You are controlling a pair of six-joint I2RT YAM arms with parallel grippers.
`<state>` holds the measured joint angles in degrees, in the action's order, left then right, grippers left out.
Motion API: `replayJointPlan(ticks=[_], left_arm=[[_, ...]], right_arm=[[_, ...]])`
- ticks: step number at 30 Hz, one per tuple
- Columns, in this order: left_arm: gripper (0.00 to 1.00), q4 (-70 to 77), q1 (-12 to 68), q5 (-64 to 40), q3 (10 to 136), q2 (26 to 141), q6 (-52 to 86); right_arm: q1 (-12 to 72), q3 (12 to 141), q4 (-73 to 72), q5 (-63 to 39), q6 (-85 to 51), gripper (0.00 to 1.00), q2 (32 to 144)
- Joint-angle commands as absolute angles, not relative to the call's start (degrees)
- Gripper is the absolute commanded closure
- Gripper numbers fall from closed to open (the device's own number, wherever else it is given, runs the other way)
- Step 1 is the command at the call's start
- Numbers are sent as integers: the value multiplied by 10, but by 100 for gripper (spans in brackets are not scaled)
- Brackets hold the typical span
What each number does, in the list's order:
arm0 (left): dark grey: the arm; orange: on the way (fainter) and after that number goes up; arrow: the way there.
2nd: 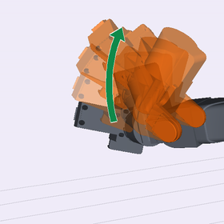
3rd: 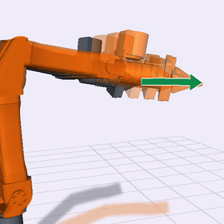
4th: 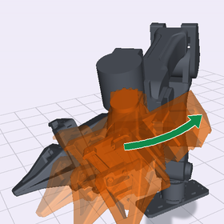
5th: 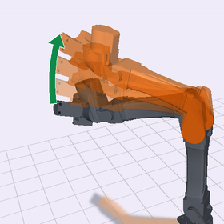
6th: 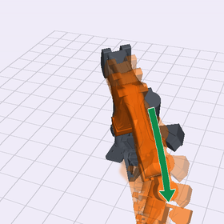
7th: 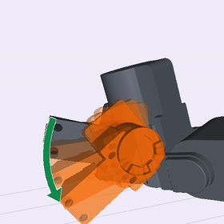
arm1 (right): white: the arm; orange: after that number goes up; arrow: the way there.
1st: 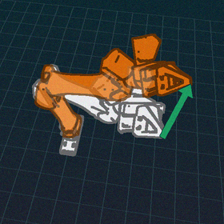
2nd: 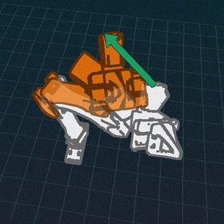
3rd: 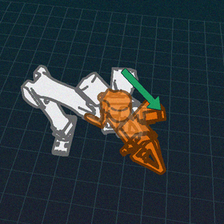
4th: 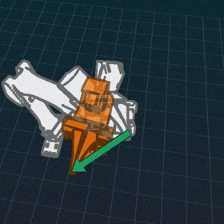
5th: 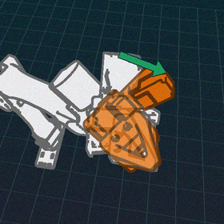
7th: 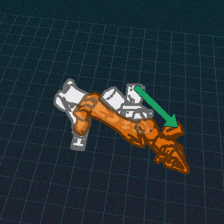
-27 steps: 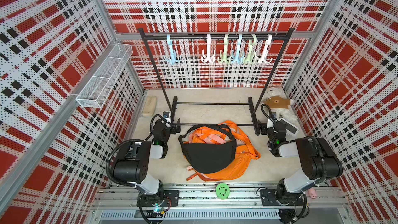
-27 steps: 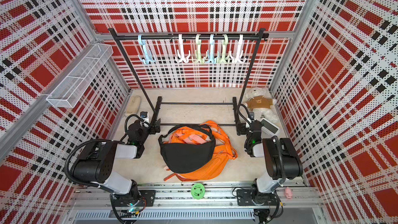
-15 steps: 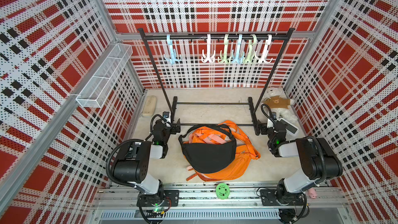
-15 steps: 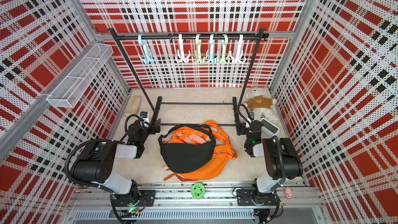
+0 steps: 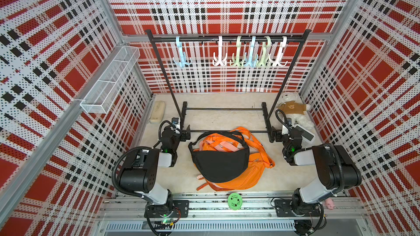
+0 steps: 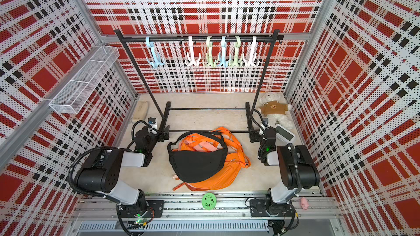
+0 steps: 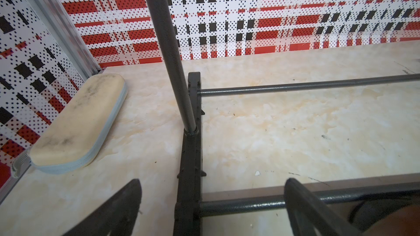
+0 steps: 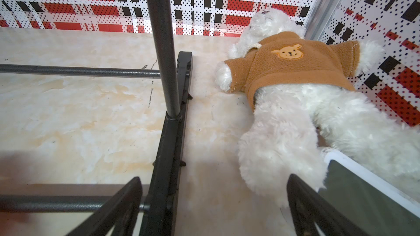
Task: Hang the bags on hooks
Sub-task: Pick up the bag from the bag.
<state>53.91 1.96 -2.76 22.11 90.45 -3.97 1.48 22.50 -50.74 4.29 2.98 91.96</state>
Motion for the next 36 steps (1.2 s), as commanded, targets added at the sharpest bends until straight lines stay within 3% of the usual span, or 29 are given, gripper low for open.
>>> replayJointPlan(ticks=[1,16,26,28,33,34,35,36], left_arm=[[1,545,16,-33,227,903,-34],[1,544,16,-29,227,904,-31],[1,529,27,26,235,903,-27],[1,526,42,99,234,893,-19],[1,258,140,301,358,771,-59],[1,210,151,325,387,756,-42],[0,137,158,340,421,741,-1],[1,45,157,322,464,727,42]], right_arm=[[13,230,-528,39,27,0,910],[12,230,-529,37,26,0,910],[12,232,-525,37,26,0,910],[13,226,-534,32,27,0,899],[100,165,-440,58,84,0,649],[105,166,-402,53,37,0,599],[104,176,-317,92,-105,0,543],[97,209,-109,127,-272,0,484]])
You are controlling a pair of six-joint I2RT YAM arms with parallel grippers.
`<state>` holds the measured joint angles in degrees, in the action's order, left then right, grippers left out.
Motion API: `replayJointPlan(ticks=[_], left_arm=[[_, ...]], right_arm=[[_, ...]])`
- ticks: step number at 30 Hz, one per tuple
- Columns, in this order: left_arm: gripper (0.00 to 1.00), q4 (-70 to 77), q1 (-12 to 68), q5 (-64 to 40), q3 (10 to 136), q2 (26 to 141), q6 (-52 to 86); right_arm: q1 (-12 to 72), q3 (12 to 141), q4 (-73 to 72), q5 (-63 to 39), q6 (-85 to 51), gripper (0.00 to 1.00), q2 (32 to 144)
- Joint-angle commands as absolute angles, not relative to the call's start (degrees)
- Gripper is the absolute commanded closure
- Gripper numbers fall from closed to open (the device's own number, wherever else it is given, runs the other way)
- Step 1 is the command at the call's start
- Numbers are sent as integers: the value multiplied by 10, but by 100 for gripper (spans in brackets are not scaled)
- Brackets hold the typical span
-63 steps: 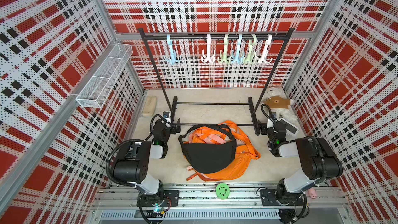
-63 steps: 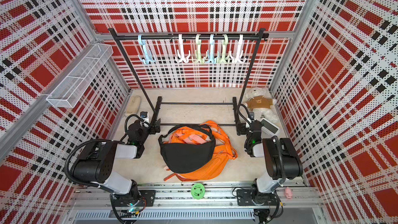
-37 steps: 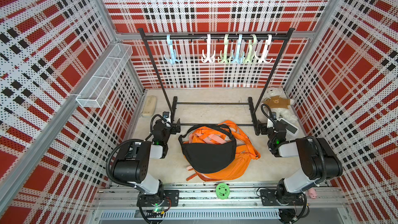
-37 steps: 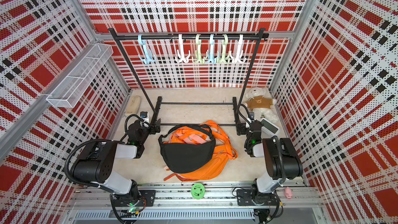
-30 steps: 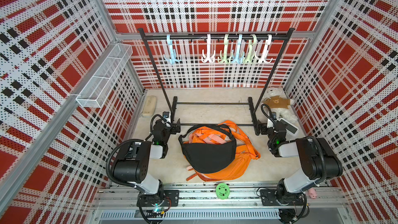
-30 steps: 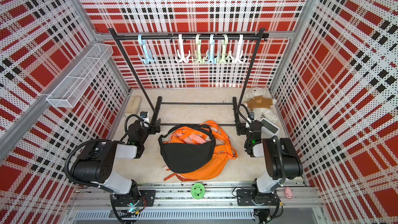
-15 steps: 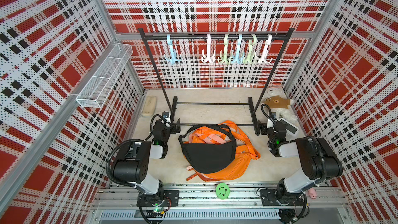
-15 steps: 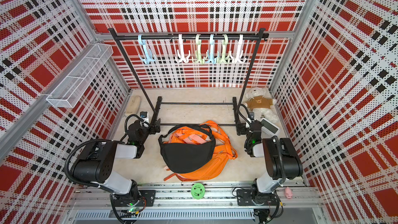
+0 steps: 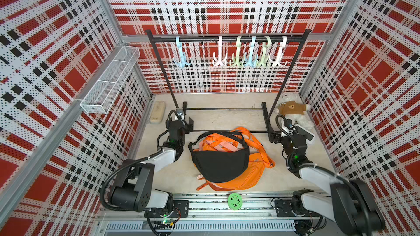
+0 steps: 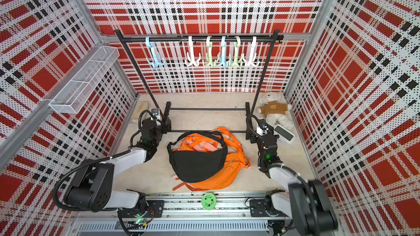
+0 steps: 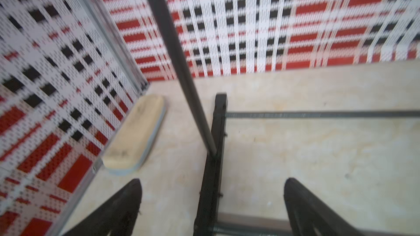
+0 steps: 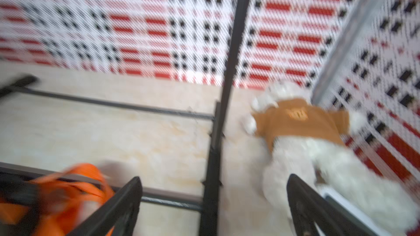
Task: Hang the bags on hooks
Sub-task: Pick up the bag from the bag.
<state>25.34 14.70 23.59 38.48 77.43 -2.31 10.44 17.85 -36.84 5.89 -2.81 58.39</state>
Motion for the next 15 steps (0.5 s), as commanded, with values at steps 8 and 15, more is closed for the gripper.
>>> replayJointPlan(ticks=[8,15], left_arm=[[1,-234,255,220,549,600,187],[1,-369,401,236,550,483,329]], right_arm=[[137,319,197,-56,-259,0,385],[367,430,334,6,-171,0,388]])
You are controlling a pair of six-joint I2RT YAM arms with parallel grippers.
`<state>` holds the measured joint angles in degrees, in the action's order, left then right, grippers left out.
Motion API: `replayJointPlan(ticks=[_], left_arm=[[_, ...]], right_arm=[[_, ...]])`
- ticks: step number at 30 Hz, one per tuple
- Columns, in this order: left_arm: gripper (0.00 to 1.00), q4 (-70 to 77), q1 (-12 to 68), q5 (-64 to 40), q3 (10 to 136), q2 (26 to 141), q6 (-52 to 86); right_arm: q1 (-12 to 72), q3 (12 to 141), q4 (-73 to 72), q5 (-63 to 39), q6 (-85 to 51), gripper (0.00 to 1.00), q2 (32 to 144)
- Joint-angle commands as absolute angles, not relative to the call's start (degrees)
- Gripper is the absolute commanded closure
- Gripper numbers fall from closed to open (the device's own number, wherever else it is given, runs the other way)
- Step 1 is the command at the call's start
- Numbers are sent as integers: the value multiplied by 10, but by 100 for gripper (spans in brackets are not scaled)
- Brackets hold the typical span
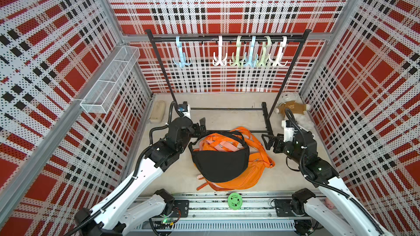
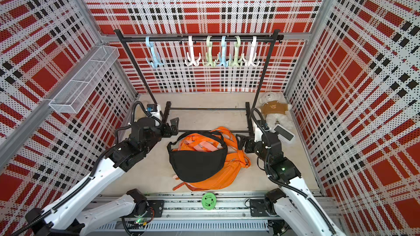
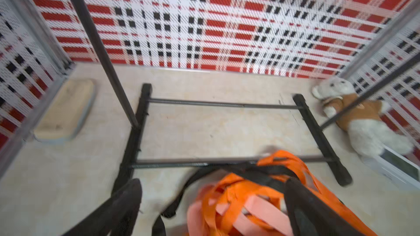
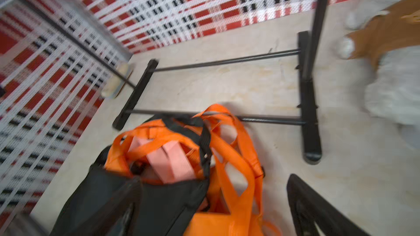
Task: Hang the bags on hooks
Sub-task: Pick up the bag from the bag.
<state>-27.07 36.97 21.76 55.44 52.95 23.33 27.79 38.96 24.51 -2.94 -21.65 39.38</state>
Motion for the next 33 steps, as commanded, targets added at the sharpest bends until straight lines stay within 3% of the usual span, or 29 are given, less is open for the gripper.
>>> replayJointPlan(ticks=[1,5,10,18,28,30,33], left_arm=[[1,-383,412,233,546,466,350],[1,-410,424,199,513,381,434],[2,-445,428,180,481,298,485],[2,-483,437,181,434,205,516],[2,-460,437,178,422,211,501],[2,-445,436,178,416,209,504],[2,-432,435,173,419,217,504]], right_arm=[[425,445,349,48,-158,0,394],[619,535,418,174,-123,0,499],[746,627,464,251,-98,0,654],[770,715,533,177,-73,3,787],[771,721,506,134,-64,9,885],[768,725,498,135,-62,15,900],[761,733,483,148,-66,44,918]])
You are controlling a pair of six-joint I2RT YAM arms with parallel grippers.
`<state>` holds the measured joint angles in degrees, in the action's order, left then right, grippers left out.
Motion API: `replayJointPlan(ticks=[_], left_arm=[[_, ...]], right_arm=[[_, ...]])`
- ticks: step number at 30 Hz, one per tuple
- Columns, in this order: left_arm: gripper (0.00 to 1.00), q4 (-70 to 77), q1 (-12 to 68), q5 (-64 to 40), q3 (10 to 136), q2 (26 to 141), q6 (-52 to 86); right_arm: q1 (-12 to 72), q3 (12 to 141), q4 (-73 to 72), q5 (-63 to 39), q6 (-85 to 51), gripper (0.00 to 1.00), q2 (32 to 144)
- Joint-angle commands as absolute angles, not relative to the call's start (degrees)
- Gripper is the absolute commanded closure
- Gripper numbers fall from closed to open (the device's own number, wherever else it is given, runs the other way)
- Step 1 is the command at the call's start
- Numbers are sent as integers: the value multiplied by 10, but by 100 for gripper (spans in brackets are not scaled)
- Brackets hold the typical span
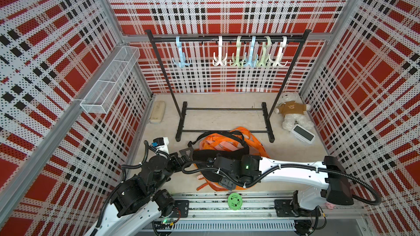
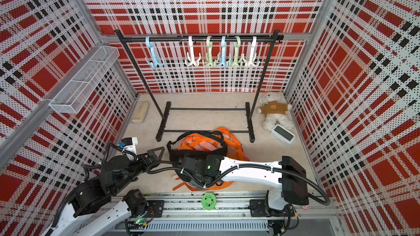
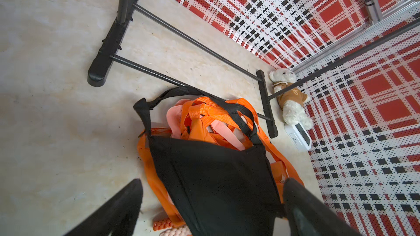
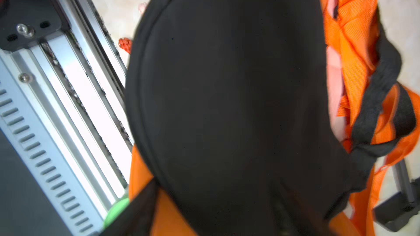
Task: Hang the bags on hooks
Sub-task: Pick up the bag from the bag.
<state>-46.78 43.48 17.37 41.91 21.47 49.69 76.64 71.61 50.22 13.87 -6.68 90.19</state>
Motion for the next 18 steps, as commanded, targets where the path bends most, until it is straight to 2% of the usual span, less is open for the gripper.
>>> replayJointPlan(ticks=[1,4,8,9,13,18], left_arm=[[2,-428,435,172,420,219,503],[2,-412,434,172,426,212,503],[3,-398,432,183,440,194,503],[2,-396,432,187,446,193,504],[3,-410,430,204,480,204,502],[4,-401,430,209,522,219,487]], right_arm=[[759,733,478,149,-66,53,922],[755,720,450,126,-67,67,933],[753,699,424,107,-86,96,929],[750,691,417,108,-93,100,918],[715,644,355,55,-136,100,828],[621,571,255,19,-190,100,665]])
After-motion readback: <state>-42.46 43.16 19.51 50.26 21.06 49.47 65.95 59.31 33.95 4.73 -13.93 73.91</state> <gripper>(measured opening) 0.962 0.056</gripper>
